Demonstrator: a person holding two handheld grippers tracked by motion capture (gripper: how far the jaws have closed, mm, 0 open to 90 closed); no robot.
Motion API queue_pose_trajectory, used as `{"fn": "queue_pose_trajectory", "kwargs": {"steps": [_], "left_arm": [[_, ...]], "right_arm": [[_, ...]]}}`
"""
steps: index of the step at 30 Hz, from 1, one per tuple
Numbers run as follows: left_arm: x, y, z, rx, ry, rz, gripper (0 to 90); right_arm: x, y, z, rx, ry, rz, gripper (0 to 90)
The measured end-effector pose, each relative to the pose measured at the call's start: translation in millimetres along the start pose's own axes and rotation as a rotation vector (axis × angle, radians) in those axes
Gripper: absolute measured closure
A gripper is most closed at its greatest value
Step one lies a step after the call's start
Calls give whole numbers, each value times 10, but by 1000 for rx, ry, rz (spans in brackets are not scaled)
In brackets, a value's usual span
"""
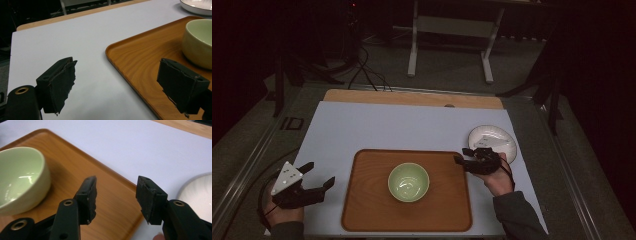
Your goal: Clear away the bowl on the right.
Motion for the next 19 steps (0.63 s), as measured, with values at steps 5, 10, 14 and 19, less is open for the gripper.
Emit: {"fn": "queue_pose_trajectory", "kwargs": {"steps": [5, 10, 14, 19], "left_arm": [[0, -8, 7, -2, -1, -3, 146], [2, -4, 4, -3, -1, -1, 147], [-7, -17, -2, 1, 1, -9, 147], [-12, -14, -20, 13, 9, -8, 144]], "right_arm": [[-152, 56, 141, -37, -3, -18, 462], [-306, 149, 293, -84, -30, -24, 401], [-395, 250, 383, -108, -76, 0, 314], [-493, 368, 511, -144, -133, 27, 270]]}}
Point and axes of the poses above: each handheld gripper's, and its own axes: y roughly backward along the jaws, x roughly out of its top, z roughly to its right, the point moved 10 cm from there along -y, roughly forward along the jaws, and after that the axes turned 4 degrees about -z, right-handed, at the moved point
